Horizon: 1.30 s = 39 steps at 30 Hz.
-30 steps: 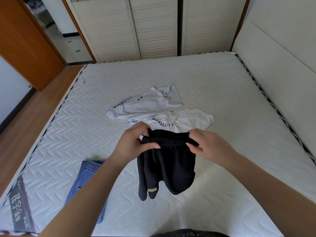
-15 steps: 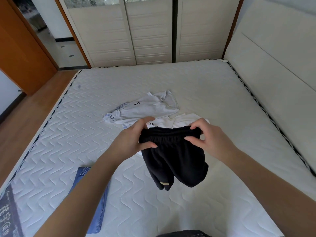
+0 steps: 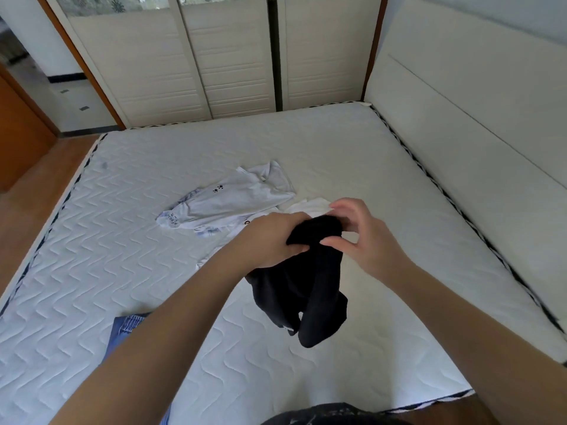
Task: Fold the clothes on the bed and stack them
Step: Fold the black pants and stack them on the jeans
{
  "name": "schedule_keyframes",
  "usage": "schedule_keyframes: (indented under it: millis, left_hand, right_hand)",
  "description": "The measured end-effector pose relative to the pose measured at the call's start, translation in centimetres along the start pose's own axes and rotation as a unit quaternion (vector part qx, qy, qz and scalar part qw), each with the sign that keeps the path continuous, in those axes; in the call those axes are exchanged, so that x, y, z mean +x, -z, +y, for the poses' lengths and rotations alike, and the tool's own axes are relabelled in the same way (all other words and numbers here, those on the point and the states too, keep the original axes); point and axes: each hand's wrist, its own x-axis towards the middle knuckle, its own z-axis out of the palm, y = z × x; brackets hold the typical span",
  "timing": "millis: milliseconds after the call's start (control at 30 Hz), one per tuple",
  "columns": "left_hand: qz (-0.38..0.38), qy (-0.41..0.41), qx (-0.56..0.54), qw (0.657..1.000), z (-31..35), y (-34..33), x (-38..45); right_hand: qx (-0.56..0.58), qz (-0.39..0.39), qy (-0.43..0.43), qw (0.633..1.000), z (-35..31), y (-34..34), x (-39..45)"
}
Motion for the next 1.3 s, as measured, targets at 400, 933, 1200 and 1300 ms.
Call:
schedule_keyframes:
  millis: [400,933,1200,1300]
  left_hand:
    - [-0.050,0.006,-0.099,0.994,3.6,0.1,2.1]
    - [0.022,0.093,-0.124,0.988,4.9,-1.1,1.7]
    - [0.039,0.266,-0.237,0.934,0.1,-4.0,-4.1]
    - [0.034,0.294,-0.306,0.905,-0.7,-6.3,-5.8]
  right_hand:
    - [0.175,-0.040,-0.478,0.860,16.8,-2.3,-11.0]
    - [0.463,0.005,-0.469,0.752,25.4,1.3,-10.3]
    - [0.425,-0.035,-0.401,0.811,27.5,7.1,-8.1]
    - [0.319,-0.064,-0.371,0.870,26.4,9.0,-7.6]
